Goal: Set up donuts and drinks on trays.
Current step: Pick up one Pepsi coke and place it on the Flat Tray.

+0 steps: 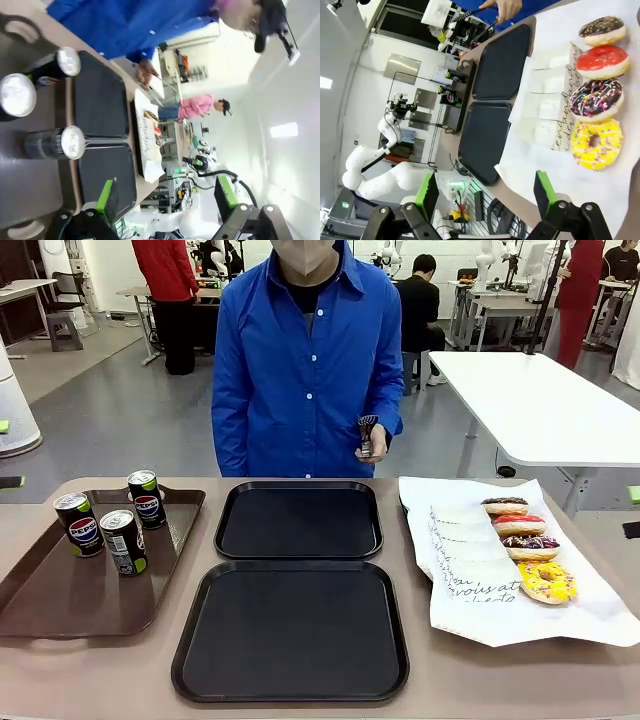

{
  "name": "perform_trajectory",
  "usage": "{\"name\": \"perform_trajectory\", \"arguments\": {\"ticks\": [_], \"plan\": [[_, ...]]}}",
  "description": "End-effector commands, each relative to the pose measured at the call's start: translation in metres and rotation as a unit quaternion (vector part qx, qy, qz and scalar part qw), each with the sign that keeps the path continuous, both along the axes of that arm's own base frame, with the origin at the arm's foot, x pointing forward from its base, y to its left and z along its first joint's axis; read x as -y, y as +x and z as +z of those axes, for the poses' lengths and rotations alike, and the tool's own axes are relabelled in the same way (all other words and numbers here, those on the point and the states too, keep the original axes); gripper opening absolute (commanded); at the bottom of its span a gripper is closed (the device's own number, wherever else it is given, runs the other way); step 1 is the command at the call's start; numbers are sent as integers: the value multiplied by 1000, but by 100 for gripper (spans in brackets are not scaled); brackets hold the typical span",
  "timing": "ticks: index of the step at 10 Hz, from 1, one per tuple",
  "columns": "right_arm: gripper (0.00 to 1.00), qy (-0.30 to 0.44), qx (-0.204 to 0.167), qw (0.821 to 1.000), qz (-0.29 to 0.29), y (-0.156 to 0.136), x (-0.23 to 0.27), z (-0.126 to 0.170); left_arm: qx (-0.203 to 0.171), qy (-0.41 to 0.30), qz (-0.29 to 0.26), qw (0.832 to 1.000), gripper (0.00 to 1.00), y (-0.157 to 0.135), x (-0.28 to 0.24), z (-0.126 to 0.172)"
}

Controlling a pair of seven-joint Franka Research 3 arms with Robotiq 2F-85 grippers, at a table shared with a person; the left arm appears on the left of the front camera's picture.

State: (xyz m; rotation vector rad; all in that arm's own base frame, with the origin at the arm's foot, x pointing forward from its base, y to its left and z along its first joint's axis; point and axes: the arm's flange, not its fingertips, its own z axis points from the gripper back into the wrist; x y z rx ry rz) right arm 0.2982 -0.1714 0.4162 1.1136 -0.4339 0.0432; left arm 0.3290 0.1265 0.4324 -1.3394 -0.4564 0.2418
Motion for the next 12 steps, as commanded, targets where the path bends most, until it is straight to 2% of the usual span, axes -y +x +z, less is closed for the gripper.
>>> {"name": "perform_trajectory", "arguments": {"ticks": [1, 3, 4, 5, 6, 12], "plan": [[100, 6, 12, 1000, -1, -5, 11, -1, -17, 31, 14, 999, 100, -12, -9, 12], [100, 14, 24, 999, -31, -22, 28, 6, -24, 43, 30, 998, 100, -27, -23, 13], [100, 14, 33, 999, -31, -27, 31, 8, -28, 55, 25, 998, 100, -29, -24, 15], [100, -2, 41, 999, -16, -24, 25, 11, -14, 72, 15, 997, 100, -31, -21, 23], [100, 5, 9, 1000, -30, -26, 31, 4, -17, 45, 35, 998, 100, -22, -29, 7], [100, 5, 9, 1000, -30, -26, 31, 4, -17, 45, 35, 998, 100, -22, -29, 7]]}}
